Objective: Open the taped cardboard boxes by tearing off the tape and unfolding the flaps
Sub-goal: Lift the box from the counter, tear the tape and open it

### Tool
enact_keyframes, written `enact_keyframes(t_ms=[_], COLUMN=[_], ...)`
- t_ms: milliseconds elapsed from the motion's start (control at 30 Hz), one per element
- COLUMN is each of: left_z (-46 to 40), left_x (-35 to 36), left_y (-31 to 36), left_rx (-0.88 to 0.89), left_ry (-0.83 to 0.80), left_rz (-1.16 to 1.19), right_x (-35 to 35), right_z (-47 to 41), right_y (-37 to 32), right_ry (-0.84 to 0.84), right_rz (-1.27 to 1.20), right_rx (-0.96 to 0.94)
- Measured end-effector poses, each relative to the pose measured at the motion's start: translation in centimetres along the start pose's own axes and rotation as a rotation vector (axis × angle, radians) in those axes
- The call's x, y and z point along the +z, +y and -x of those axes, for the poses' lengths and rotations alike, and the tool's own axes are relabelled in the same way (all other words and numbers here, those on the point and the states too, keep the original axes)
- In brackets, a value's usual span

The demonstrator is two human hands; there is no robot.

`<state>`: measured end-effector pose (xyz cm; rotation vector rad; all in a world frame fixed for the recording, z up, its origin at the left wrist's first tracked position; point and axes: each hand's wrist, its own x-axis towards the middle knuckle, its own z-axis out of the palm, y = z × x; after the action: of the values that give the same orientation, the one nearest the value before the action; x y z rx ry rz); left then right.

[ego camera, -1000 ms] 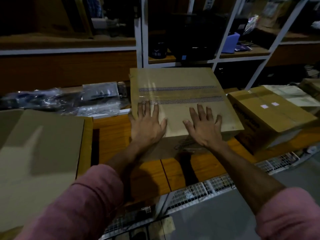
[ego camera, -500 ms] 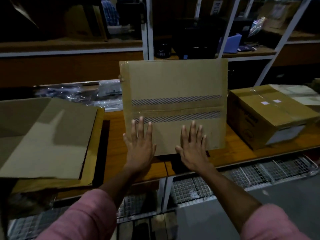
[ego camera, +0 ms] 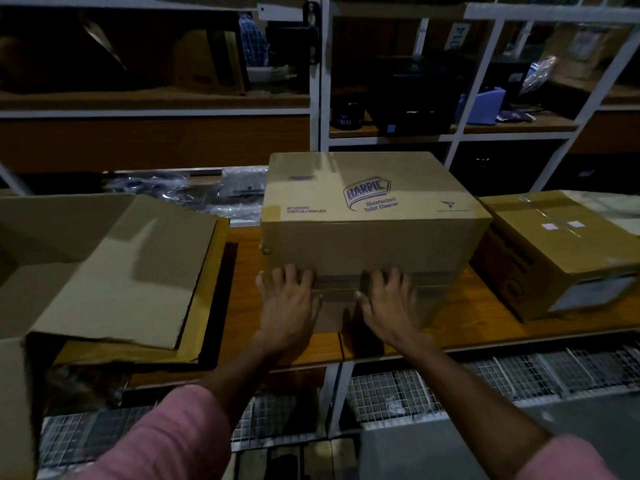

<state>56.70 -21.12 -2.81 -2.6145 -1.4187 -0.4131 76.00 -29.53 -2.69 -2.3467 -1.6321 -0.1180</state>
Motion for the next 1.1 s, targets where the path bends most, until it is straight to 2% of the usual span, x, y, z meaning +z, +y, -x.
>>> enact_keyframes(t_ms=[67, 200, 300, 367, 467, 533, 600, 700, 800, 900, 1100], left_z=[-0.4, -2.9, -6.7, -9.0, -12.3, -14.6, -16.3, -16.5, -15.8, -15.0, -9.2], left_x=[-1.1, -4.9, -8.8, -10.9, -12.3, -12.3, -11.6, -9.5, -8.8, -9.1, -10.4], left_y=[0.4, 1.2, 1.9, 2.2, 1.7, 0.9, -0.1, -1.1, -0.8, -0.5, 0.8], left_rx=[0.013, 0.225, 0.332, 0.312, 0.224, 0.153, 0.048, -0.078, -0.053, -0.049, 0.025], left_ry=[0.096, 0.472, 0.599, 0.509, 0.270, 0.170, 0.082, -0.029, -0.028, -0.009, 0.047], left_rz=[0.005, 0.046, 0.121, 0.132, 0.130, 0.173, 0.238, 0.170, 0.095, 0.104, 0.142], right_x=[-1.4, -5.9, -9.9, -11.5, -11.6, -11.2, -11.2, -11.7, -11.6, -11.2, -11.3], right_z=[-0.5, -2.9, -6.1, -8.2, -10.6, -11.5, -12.1, -13.4, -14.9, -14.7, -8.2], right_y=[-0.4, -0.7, -0.6, -0.1, 1.4, 2.1, 2.2, 2.1, 2.4, 2.7, 3.1], right_ry=[0.141, 0.549, 0.602, 0.455, 0.130, 0.035, 0.047, 0.101, 0.132, 0.076, 0.156], right_rz=[-0.038, -0.157, -0.146, -0.091, -0.052, -0.021, 0.024, 0.077, 0.120, 0.059, 0.038], right_rx=[-0.018, -0.080, -0.104, -0.090, -0.063, -0.057, -0.047, -0.006, 0.076, 0.056, 0.061])
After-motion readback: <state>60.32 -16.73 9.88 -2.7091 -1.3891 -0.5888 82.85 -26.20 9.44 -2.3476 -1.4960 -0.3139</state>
